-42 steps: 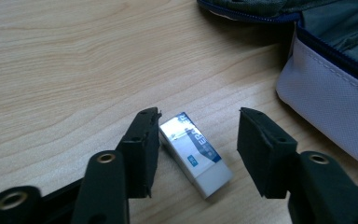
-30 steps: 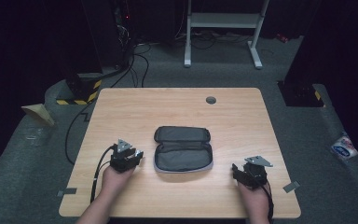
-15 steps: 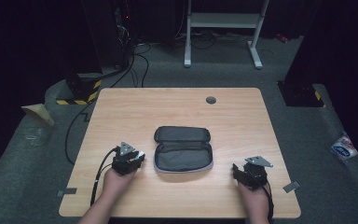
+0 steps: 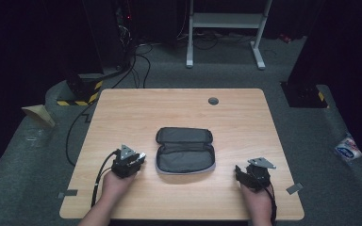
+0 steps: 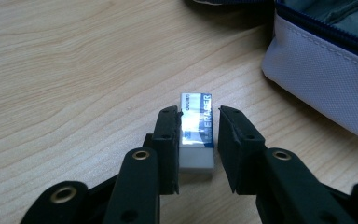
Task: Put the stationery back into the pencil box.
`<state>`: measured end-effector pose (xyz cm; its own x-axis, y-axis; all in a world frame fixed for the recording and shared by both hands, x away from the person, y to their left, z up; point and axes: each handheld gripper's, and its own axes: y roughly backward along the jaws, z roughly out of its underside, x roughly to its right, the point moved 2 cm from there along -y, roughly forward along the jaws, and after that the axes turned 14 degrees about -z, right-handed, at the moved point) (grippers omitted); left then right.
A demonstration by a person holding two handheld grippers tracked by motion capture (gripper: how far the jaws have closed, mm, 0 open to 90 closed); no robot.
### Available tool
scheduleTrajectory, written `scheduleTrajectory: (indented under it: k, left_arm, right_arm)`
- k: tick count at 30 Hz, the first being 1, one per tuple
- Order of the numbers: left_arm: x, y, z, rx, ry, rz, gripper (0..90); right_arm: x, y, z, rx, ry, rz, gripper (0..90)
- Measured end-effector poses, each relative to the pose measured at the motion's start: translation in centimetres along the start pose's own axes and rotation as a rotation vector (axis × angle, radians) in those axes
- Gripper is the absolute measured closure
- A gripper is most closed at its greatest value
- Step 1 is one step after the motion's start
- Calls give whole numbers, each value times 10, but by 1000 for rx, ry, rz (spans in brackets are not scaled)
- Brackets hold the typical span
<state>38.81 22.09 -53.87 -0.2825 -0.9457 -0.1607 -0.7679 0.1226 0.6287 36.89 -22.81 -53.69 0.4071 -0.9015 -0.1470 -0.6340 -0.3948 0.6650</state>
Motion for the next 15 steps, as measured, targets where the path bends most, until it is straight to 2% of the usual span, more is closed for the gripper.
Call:
scheduleTrajectory:
  k: [5,11,15]
  left_arm:
    - [0,-1,-1,5,5,-9,725]
    - [-1,-1,-1,2,4,-10,731]
    - [-3,2,-3,25,19,-7,732]
  right_arm:
    - [0,0,0,0,-1,0,349]
    - [0,0,0,0,-1,0,349]
    - [0,0,0,0,0,0,350]
